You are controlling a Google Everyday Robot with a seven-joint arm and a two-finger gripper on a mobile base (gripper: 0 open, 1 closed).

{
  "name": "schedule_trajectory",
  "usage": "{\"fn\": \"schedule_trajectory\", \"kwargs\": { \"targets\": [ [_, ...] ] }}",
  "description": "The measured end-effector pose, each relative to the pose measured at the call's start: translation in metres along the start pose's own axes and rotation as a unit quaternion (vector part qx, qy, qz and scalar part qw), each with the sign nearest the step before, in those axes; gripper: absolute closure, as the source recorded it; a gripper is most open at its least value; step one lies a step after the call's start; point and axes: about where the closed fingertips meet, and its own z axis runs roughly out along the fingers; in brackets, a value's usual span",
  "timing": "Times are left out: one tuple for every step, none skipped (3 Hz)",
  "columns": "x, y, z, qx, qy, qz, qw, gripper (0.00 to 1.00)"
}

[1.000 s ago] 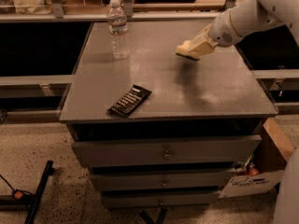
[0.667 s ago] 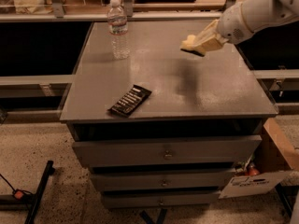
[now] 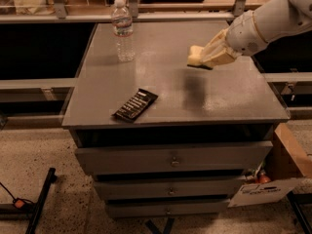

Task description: Move sponge near rxbar chocolate

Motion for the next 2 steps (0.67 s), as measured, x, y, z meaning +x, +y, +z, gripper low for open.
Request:
{"fn": "schedule_trajectory", "kwargs": {
  "targets": [
    [-0.009, 0.034, 0.005, -0.005, 0.005, -0.091, 0.9958, 1.00],
    [-0.018, 0.060, 0.015, -0.014, 0.006, -0.170, 0.9853, 1.00]
  ]
}}
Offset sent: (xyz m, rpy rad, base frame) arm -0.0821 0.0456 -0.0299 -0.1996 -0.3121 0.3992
